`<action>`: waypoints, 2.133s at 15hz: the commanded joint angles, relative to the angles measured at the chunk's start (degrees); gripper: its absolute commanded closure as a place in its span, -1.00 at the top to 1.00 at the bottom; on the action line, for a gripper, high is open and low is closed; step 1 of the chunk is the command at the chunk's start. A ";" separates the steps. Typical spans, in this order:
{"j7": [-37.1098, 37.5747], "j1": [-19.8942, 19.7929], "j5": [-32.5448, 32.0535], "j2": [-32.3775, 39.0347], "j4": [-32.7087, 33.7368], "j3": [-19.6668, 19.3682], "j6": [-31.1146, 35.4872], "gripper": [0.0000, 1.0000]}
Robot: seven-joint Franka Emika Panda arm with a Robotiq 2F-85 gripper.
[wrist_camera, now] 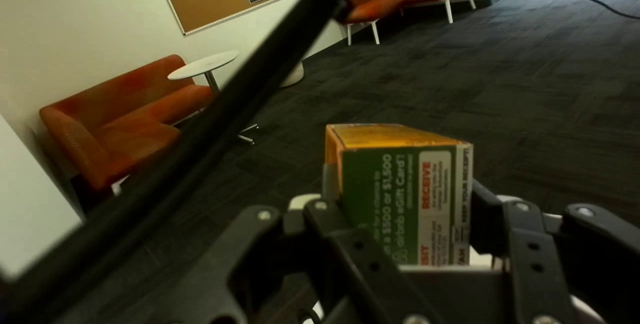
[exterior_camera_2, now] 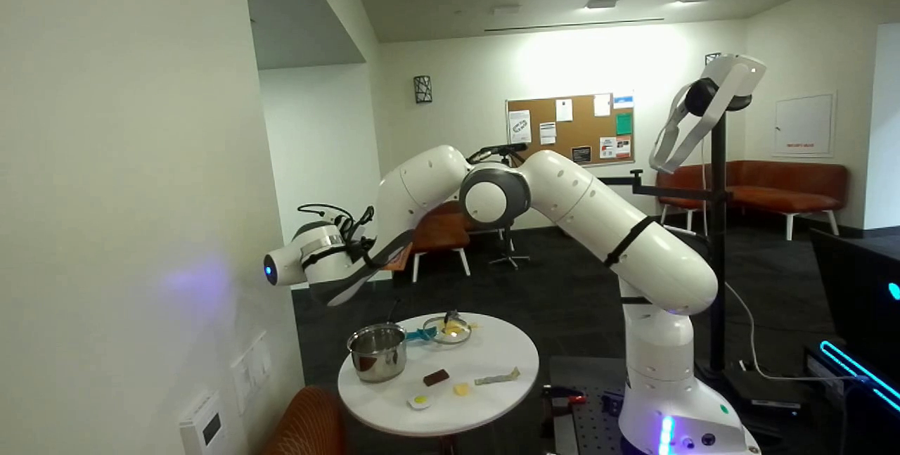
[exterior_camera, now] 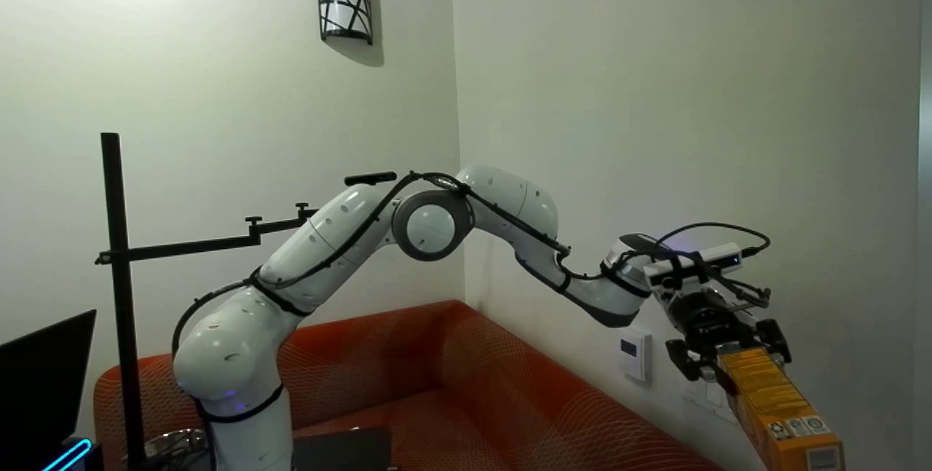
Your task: Pour the contents in the box into the pot
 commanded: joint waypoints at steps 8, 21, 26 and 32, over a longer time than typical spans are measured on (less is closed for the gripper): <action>1.21 -1.38 1.15 -6.52 -6.96 1.30 -0.01 -0.43; 1.36 -1.63 3.17 -7.95 -7.90 2.07 -0.35 -0.43; 3.10 -2.09 4.67 -8.51 -8.80 2.13 0.39 -0.43; 0.28 -8.34 22.19 -16.17 -8.43 3.64 0.24 -0.43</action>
